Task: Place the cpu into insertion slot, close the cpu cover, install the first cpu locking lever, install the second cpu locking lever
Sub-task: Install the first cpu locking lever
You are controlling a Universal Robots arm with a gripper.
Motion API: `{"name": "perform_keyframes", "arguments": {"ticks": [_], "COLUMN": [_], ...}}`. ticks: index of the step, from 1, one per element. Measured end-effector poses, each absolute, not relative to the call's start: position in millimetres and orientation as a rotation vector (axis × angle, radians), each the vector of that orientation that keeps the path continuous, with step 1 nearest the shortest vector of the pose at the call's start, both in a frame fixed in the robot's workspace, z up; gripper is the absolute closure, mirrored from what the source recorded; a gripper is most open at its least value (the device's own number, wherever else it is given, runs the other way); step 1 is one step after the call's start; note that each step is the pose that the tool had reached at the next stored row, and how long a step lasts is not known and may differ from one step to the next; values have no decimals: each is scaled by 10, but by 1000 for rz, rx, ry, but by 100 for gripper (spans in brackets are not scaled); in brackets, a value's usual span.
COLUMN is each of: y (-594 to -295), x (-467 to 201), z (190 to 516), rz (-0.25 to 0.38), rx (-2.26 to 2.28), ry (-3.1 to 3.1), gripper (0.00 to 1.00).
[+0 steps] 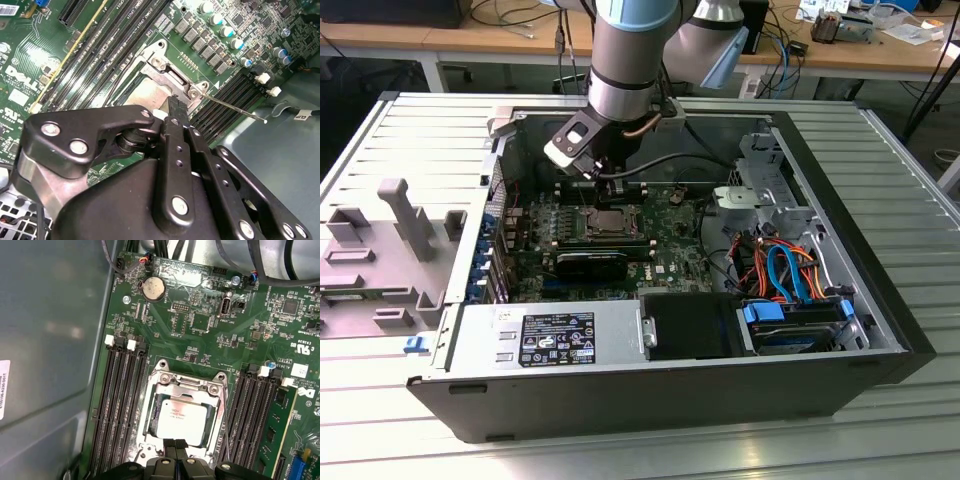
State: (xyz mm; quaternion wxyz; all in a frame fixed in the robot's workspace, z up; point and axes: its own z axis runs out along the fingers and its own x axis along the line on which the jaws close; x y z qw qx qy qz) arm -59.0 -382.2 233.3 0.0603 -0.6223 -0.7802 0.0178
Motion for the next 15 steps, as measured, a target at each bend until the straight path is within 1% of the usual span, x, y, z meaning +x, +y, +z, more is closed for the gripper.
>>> {"name": "perform_keyframes", "arguments": {"ticks": [15], "y": [-3822], "x": [-590], "z": [2333], "rz": [59], "rx": [-1816], "ry": [-2415], "gripper": [89]}}
